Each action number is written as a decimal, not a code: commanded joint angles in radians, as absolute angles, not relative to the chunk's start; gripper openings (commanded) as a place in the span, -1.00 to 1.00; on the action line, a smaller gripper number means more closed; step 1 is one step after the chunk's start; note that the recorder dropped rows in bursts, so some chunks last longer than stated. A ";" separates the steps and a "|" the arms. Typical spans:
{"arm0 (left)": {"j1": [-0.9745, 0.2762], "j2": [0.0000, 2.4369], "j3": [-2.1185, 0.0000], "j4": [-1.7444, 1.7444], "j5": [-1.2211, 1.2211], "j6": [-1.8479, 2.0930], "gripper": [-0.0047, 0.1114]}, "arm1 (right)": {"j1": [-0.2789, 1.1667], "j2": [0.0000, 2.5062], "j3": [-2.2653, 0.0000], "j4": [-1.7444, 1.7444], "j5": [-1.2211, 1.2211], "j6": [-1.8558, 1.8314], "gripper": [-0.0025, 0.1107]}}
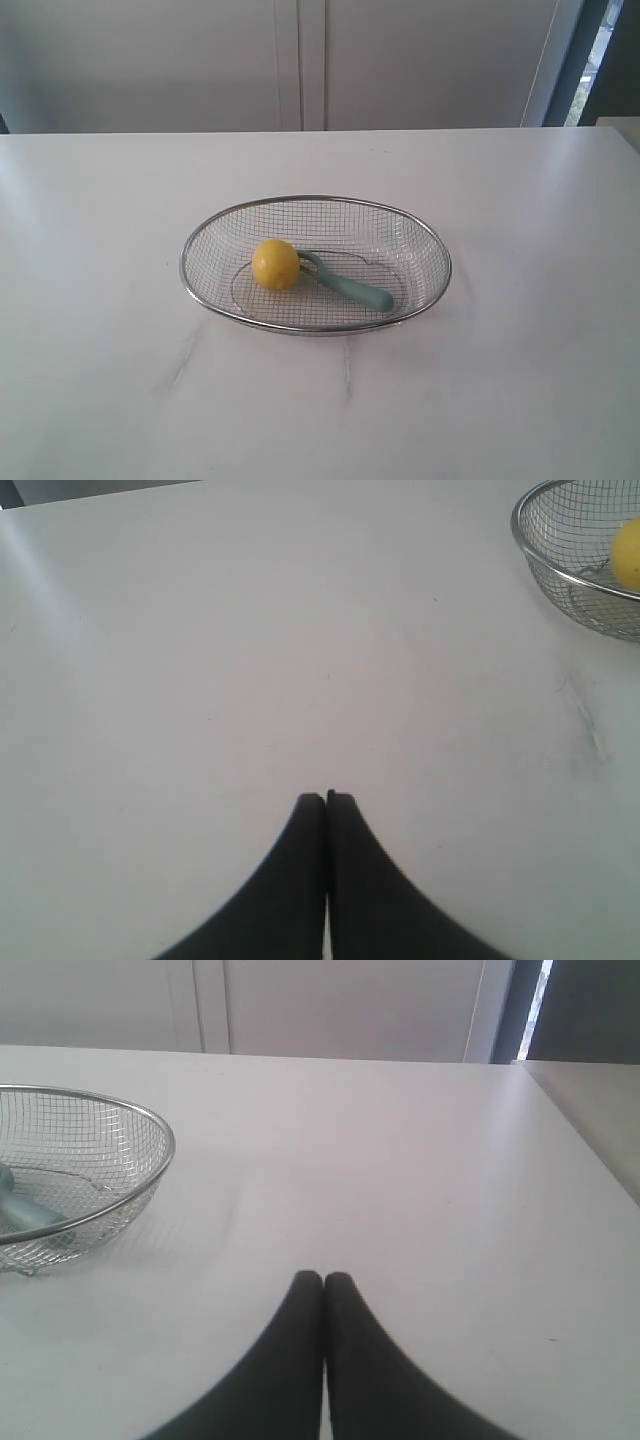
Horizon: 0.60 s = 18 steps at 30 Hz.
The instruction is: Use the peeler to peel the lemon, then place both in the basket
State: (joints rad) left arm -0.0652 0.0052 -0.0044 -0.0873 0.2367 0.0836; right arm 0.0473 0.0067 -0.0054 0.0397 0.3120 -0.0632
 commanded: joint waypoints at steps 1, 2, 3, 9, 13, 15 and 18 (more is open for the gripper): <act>-0.070 0.000 0.000 -0.093 0.237 0.085 -0.92 | 0.049 0.000 0.000 0.030 0.309 -0.064 -0.96; -0.070 0.000 0.000 -0.093 0.237 0.085 -0.92 | 0.049 0.000 0.000 0.030 0.309 -0.064 -0.96; -0.070 0.000 0.000 -0.093 0.237 0.085 -0.92 | 0.049 0.000 0.000 0.030 0.309 -0.064 -0.96; -0.070 0.000 0.000 -0.093 0.237 0.085 -0.92 | 0.049 0.000 0.000 0.030 0.309 -0.062 -0.96; -0.070 0.000 0.000 -0.093 0.237 0.085 -0.92 | 0.049 0.000 0.000 0.030 0.309 -0.062 -0.96; -0.070 0.000 0.000 -0.093 0.237 0.085 -0.92 | 0.042 0.000 0.000 0.030 0.310 -0.063 -0.96; -0.070 0.000 0.000 -0.093 0.237 0.085 -0.92 | -0.019 0.000 0.000 0.030 0.313 -0.065 -0.96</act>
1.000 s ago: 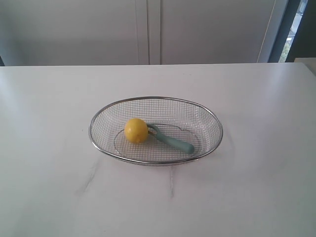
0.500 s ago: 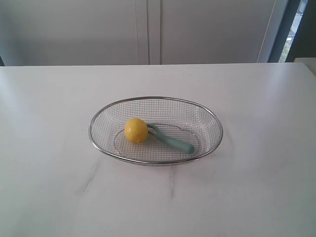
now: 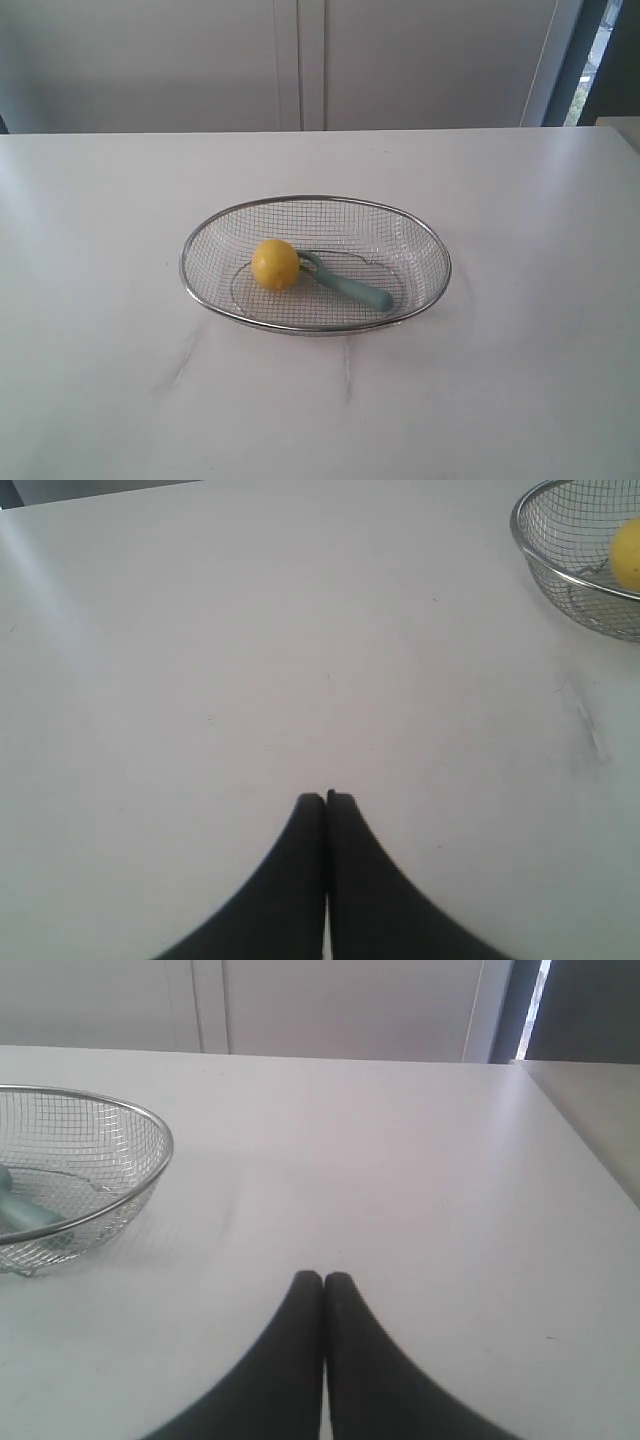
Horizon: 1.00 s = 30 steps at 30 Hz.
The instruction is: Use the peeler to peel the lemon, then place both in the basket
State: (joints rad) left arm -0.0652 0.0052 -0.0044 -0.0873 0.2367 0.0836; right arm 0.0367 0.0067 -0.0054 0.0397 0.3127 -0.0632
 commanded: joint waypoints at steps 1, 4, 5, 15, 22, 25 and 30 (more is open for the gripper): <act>-0.070 0.000 0.000 -0.093 0.237 0.085 -0.92 | -0.035 0.000 0.000 0.030 0.313 -0.066 -0.96; -0.070 0.000 0.000 -0.093 0.237 0.085 -0.92 | -0.119 0.000 0.000 0.028 0.313 -0.066 -0.96; -0.070 0.000 0.000 -0.093 0.237 0.085 -0.92 | -0.126 0.000 0.000 0.028 0.313 -0.066 -0.96; -0.070 0.000 0.000 -0.093 0.237 0.085 -0.92 | -0.119 0.000 0.000 0.028 0.313 0.000 -0.96; -0.070 0.000 0.000 -0.093 0.237 0.087 -0.92 | -0.017 0.000 0.000 0.030 0.310 0.006 -0.96; -0.070 0.000 0.000 -0.093 0.237 0.087 -0.92 | 0.037 0.000 0.000 0.030 0.310 0.006 -0.96; -0.070 0.000 0.000 -0.093 0.237 0.087 -0.92 | 0.106 0.000 0.000 0.030 0.308 0.000 -0.96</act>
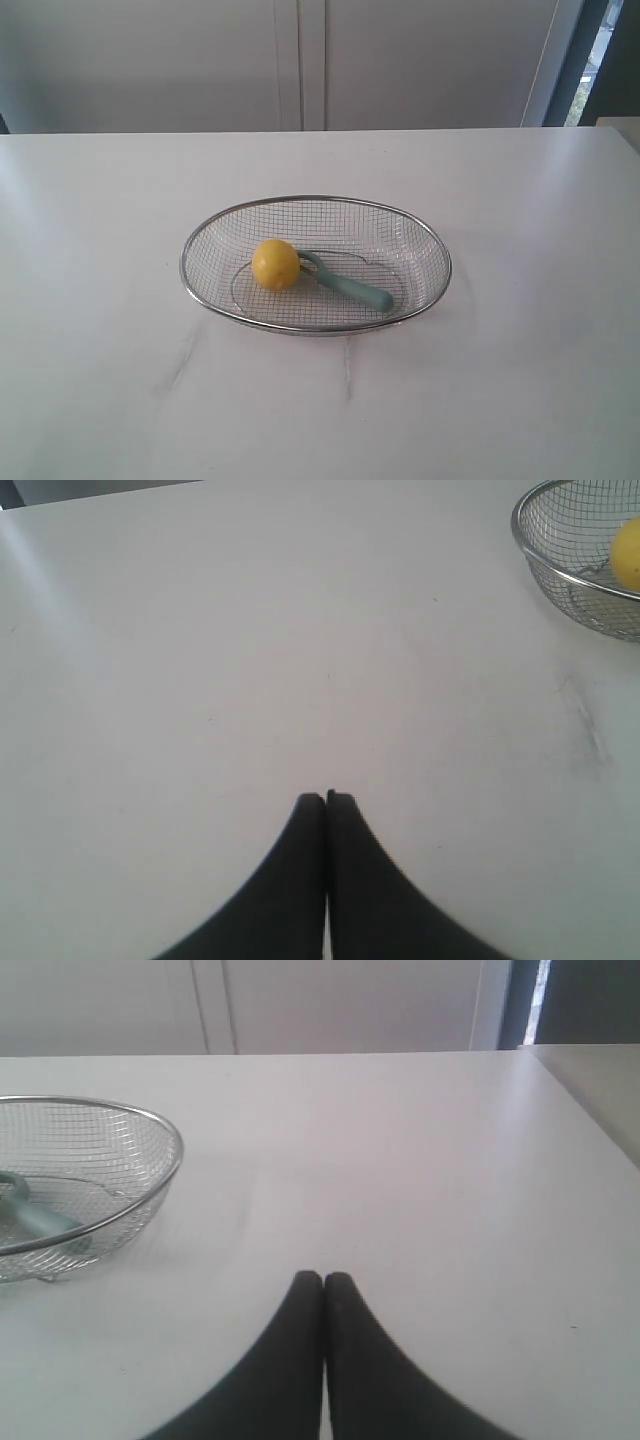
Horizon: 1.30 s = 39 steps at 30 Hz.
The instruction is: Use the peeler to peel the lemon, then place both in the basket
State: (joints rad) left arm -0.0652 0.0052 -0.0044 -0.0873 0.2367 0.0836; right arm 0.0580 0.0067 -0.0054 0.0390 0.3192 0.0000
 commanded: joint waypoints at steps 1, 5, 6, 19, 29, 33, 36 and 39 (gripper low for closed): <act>-0.070 0.000 0.000 -0.093 0.237 0.087 -0.92 | 0.111 0.000 0.000 0.030 0.308 0.000 -0.96; -0.070 0.000 0.000 -0.093 0.237 0.087 -0.92 | 0.114 0.000 0.000 0.030 0.308 0.000 -0.96; -0.070 0.000 0.000 -0.093 0.237 0.087 -0.92 | 0.111 0.000 0.000 0.030 0.308 0.006 -0.96; -0.070 0.000 0.000 -0.093 0.237 0.087 -0.92 | 0.035 0.000 0.000 0.030 0.314 0.006 -0.96; -0.070 0.000 0.000 -0.093 0.237 0.087 -0.92 | 0.035 0.000 0.000 0.035 0.312 0.006 -0.96; -0.070 0.000 0.000 -0.093 0.237 0.087 -0.92 | 0.035 0.000 0.000 0.035 0.314 0.006 -0.96; -0.070 0.000 0.000 -0.093 0.237 0.087 -0.92 | 0.035 0.000 0.000 0.035 0.314 0.006 -0.96; -0.070 0.000 0.000 -0.093 0.237 0.087 -0.92 | 0.035 0.000 0.000 0.035 0.314 0.006 -0.96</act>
